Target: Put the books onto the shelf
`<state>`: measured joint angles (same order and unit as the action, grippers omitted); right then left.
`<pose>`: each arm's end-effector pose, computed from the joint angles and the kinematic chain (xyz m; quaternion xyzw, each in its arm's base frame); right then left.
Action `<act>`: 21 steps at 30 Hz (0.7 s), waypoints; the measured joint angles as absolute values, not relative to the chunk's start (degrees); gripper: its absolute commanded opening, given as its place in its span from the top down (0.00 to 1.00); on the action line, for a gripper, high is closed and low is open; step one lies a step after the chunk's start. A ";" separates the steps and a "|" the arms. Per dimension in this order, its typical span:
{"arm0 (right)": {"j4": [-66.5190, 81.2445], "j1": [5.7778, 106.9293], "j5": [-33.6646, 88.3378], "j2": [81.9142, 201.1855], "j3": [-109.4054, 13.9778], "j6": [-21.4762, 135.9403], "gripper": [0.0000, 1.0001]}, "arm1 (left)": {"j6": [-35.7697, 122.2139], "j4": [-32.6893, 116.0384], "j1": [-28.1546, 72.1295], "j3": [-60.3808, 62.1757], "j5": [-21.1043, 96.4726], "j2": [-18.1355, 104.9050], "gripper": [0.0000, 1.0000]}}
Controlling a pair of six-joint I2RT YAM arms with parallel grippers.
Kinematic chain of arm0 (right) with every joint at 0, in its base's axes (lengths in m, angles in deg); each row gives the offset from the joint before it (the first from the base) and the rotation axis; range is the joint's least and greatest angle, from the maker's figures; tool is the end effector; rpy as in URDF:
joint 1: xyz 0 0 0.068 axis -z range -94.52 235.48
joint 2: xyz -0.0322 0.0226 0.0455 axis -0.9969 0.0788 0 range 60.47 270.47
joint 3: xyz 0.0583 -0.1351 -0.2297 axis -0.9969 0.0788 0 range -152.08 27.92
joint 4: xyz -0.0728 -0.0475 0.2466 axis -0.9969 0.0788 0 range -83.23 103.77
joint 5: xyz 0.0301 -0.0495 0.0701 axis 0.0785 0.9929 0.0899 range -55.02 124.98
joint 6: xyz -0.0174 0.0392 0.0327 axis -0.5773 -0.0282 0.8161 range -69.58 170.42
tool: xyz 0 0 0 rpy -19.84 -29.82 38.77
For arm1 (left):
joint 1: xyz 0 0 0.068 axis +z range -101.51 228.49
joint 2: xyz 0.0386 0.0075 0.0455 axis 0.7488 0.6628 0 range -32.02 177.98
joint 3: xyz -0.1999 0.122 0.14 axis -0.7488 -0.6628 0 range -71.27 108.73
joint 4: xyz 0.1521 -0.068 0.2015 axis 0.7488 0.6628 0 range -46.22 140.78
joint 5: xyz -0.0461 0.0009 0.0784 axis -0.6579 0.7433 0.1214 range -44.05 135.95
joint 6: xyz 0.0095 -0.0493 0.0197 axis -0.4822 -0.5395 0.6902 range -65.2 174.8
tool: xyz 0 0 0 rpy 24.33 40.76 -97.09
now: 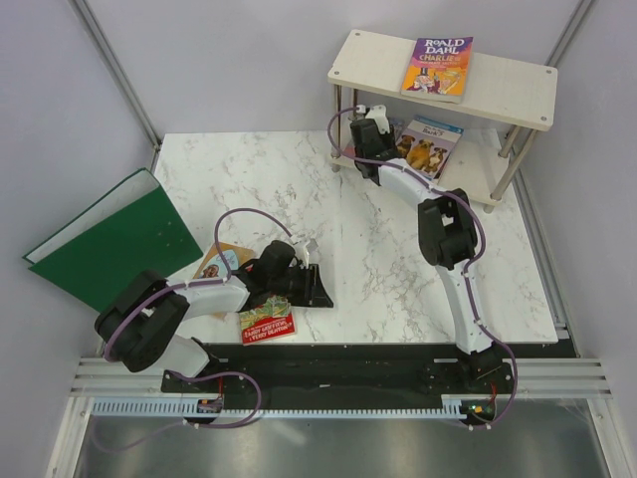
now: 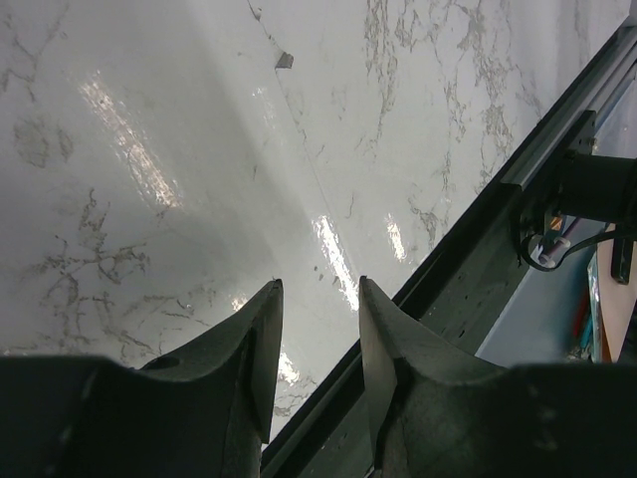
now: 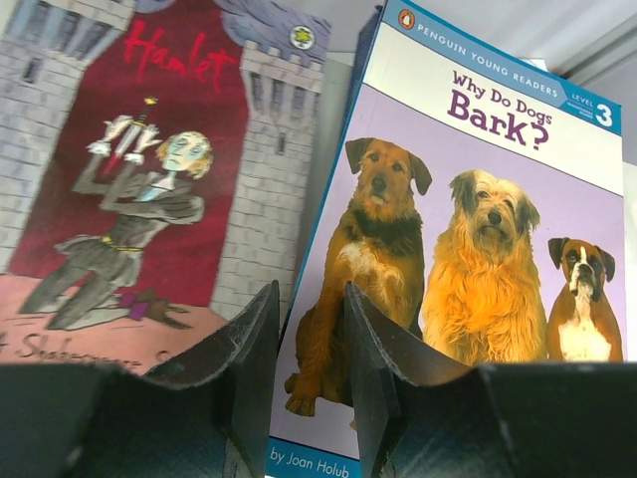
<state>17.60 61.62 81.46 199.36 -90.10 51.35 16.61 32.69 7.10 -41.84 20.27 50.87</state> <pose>0.5162 0.2001 0.2040 0.0289 0.8247 -0.2406 0.5111 0.1847 -0.1834 0.1429 0.1146 0.8891 -0.4082 0.1724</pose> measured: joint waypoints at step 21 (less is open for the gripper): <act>17.20 62.83 77.68 193.33 -82.56 51.26 0.27 | 16.61 32.69 7.08 -41.62 20.17 51.42 0.57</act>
